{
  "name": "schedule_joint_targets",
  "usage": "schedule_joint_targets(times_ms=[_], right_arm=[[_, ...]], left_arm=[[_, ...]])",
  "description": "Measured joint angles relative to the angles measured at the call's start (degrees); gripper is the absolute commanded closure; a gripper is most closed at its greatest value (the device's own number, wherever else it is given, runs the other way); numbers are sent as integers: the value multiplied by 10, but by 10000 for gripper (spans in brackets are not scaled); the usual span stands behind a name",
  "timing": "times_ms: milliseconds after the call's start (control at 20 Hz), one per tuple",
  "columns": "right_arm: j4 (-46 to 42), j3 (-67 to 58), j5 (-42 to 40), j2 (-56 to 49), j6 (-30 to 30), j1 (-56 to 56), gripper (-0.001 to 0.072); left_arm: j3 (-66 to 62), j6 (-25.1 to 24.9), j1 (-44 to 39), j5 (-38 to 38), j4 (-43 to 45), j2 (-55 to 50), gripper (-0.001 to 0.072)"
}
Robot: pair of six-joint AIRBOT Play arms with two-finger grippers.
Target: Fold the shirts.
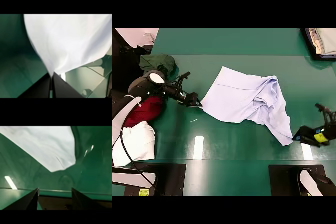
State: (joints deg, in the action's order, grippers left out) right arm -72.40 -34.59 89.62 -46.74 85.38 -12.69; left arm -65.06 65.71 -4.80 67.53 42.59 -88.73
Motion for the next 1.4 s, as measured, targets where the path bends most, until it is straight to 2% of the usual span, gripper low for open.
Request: schedule_joint_targets(times_ms=[300, 350, 400, 700, 900, 1000, 1150, 1300, 1400], right_arm=[[36, 95, -68, 9, 25, -46, 266], [41, 103, -82, 9, 29, -52, 279], [44, 109, -97, 9, 33, -57, 340], [84, 123, -151, -20, 45, -68, 341], [95, 125, -167, -45, 44, -69, 698], [89, 122, -165, -31, 42, -69, 699], [94, 84, -116, 18, 41, -69, 700], [114, -7, -89, 65, 41, -69, 700], [149, -87, -98, 74, 41, -69, 701]], left_arm=[[-37, 2, 0, 9, 3, 0, 682], [-38, 2, 0, 9, 3, 0, 682], [-39, 2, 0, 10, 3, 0, 682], [-42, 3, 0, 10, 3, 0, 682], [-43, 3, 0, 14, 3, 0, 683], [-48, 10, 3, 27, 3, 0, 683], [-82, 31, 26, 49, 4, 16, 683], [-157, 57, 63, 59, 4, 67, 682], [-225, 73, 81, 64, 4, 110, 682]])
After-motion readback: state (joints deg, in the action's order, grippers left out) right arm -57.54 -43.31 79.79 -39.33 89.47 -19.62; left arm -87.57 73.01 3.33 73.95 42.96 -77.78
